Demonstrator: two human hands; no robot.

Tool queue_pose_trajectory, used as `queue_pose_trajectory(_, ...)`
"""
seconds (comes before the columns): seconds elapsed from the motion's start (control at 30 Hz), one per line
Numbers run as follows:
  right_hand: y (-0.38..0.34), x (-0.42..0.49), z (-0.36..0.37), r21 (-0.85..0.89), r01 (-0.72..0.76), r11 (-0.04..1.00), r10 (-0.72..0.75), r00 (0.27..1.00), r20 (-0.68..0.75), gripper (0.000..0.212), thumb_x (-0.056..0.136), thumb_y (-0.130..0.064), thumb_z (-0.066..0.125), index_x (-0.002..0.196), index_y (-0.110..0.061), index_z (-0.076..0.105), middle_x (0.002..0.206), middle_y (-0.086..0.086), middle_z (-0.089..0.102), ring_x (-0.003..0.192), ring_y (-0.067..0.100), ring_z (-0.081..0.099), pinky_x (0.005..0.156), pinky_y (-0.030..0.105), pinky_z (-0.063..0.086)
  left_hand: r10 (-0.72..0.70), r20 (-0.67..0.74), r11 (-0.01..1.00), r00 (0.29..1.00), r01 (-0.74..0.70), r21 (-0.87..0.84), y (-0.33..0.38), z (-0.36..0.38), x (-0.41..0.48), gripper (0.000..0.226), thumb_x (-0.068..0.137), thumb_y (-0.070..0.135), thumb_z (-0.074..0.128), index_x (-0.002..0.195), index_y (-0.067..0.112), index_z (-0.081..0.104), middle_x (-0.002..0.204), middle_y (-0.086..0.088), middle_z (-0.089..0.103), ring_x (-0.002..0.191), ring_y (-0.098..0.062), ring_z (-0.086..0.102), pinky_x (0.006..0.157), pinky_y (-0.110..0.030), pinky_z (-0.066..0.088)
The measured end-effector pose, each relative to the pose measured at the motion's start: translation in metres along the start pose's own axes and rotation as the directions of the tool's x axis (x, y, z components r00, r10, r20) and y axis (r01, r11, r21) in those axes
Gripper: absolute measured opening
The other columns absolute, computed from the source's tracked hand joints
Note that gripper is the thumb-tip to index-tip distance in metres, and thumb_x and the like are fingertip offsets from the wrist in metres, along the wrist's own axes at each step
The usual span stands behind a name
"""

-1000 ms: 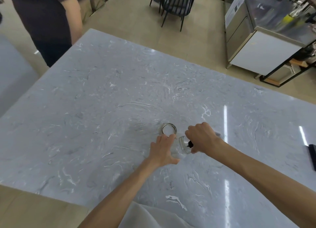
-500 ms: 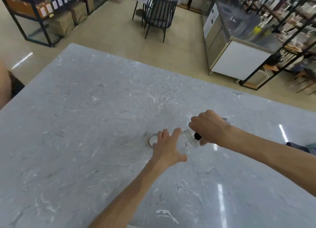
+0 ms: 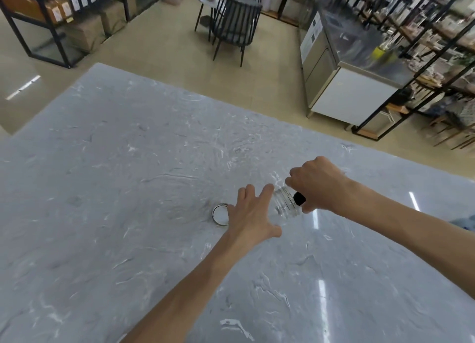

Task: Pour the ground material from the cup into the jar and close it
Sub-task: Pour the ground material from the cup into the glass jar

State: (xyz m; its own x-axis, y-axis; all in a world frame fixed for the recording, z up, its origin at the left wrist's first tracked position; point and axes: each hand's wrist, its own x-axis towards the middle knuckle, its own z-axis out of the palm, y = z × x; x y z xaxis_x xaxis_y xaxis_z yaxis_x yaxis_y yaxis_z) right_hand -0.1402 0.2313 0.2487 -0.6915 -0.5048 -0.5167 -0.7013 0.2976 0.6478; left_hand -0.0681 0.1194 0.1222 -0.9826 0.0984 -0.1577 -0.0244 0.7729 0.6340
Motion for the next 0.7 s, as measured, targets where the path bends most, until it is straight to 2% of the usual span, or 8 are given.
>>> queue_pose_trajectory(0.23, 0.003, -0.004, -0.001, -0.017, 0.032, 0.999, -0.032, 0.999, 0.009, 0.041, 0.082, -0.054, 0.071, 0.109, -0.023, 0.065, 0.098, -0.009, 0.066, 0.088, 0.015, 0.067, 0.057, 0.026, 0.033, 0.009, -0.003, 0.999, 1.0, -0.01, -0.03, 0.004, 0.002, 0.0, 0.088, 0.066, 0.039, 0.078, 0.139, 0.032, 0.028, 0.111, -0.001, 0.031, 0.112, -0.026, 0.032, 0.086, -0.046, 0.045)
queue_pose_trajectory(0.3, 0.006, -0.007, -0.003, 0.024, -0.006, 1.0, 0.005, 1.0, 0.01, 0.045, 0.08, -0.058, 0.07, 0.11, -0.025, 0.066, 0.096, -0.01, 0.066, 0.084, 0.016, 0.067, 0.058, 0.026, 0.035, 0.015, -0.008, 0.999, 1.0, -0.015, -0.046, 0.005, 0.003, 0.0, 0.089, 0.066, 0.04, 0.077, 0.139, 0.033, 0.027, 0.111, -0.001, 0.031, 0.111, -0.025, 0.032, 0.086, -0.046, 0.046)
queue_pose_trajectory(0.4, 0.007, -0.006, -0.007, -0.035, -0.025, 0.999, 0.024, 1.0, -0.006, 0.041, 0.079, -0.058, 0.071, 0.102, -0.024, 0.067, 0.09, -0.01, 0.064, 0.07, 0.015, 0.057, 0.047, 0.025, 0.023, 0.019, -0.053, 0.999, 0.998, -0.021, -0.032, 0.006, 0.002, -0.001, 0.091, 0.066, 0.041, 0.078, 0.14, 0.033, 0.026, 0.11, 0.0, 0.029, 0.11, -0.025, 0.031, 0.084, -0.044, 0.043)
queue_pose_trajectory(0.47, 0.004, -0.007, -0.012, -0.04, -0.015, 0.999, 0.016, 1.0, 0.016, 0.04, 0.08, -0.057, 0.071, 0.1, -0.023, 0.066, 0.09, -0.009, 0.064, 0.066, 0.015, 0.049, 0.045, 0.025, 0.017, 0.038, -0.053, 0.999, 0.998, -0.039, -0.01, 0.007, 0.002, 0.002, 0.09, 0.066, 0.04, 0.079, 0.14, 0.033, 0.028, 0.112, 0.0, 0.03, 0.11, -0.025, 0.031, 0.084, -0.043, 0.04)
queue_pose_trajectory(0.7, -0.001, -0.012, -0.011, -0.01, -0.045, 0.999, 0.045, 0.999, -0.03, 0.037, 0.079, -0.057, 0.071, 0.094, -0.023, 0.067, 0.085, -0.009, 0.063, 0.063, 0.015, 0.05, 0.045, 0.026, 0.019, 0.076, -0.132, 0.996, 0.988, -0.082, -0.044, -0.004, 0.007, -0.002, 0.091, 0.061, 0.041, 0.078, 0.137, 0.035, 0.029, 0.105, 0.001, 0.029, 0.099, -0.021, 0.029, 0.074, -0.038, 0.04)
